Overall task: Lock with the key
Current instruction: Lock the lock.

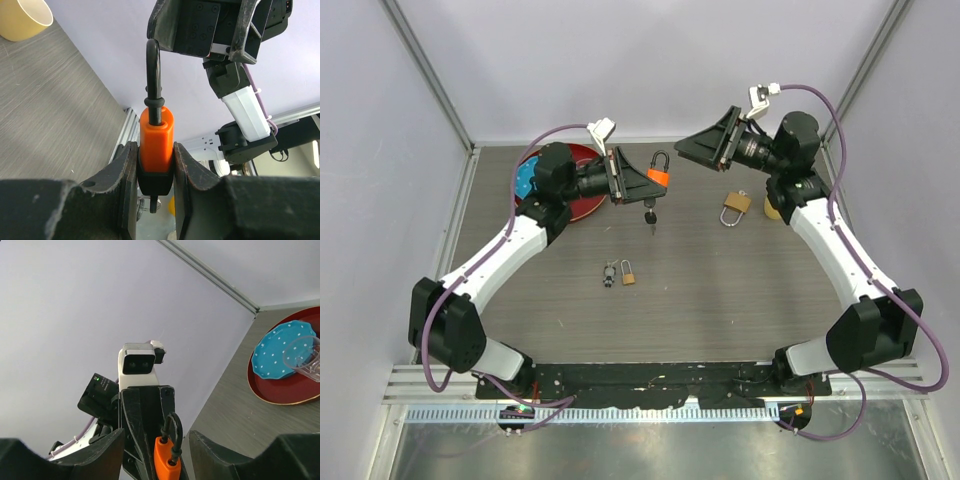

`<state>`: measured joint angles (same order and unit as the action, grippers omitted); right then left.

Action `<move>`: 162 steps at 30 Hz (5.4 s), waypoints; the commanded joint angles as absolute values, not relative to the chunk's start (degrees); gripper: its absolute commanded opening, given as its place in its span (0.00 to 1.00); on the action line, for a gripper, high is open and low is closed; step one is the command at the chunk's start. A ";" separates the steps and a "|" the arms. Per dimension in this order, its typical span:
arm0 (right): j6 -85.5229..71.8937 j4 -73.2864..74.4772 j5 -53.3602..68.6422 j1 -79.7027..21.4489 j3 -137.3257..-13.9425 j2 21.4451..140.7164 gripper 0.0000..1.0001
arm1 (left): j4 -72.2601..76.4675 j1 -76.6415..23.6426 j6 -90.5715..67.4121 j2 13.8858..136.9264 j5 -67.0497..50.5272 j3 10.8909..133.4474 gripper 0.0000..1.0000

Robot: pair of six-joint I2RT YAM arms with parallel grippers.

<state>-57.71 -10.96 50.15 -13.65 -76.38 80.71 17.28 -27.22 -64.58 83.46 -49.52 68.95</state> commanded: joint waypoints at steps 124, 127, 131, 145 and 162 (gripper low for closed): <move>-52.47 -8.70 49.84 -28.30 -71.10 76.99 0.02 | 37.18 -26.89 -73.13 83.85 -45.61 73.56 0.00; -52.21 -7.65 49.75 -27.60 -72.07 77.69 0.02 | 35.51 -26.54 -72.60 83.50 -45.62 73.30 0.04; -51.77 -6.42 49.40 -26.54 -74.18 78.40 0.02 | 34.72 -24.44 -72.51 82.18 -44.83 72.16 0.43; -53.70 -6.68 49.57 -23.21 -81.29 81.74 0.02 | 32.70 -22.24 -70.93 77.61 -47.64 66.80 0.72; -57.74 -11.60 49.75 -20.48 -84.37 85.87 0.02 | 27.60 -29.00 -65.39 75.85 -48.95 62.49 0.69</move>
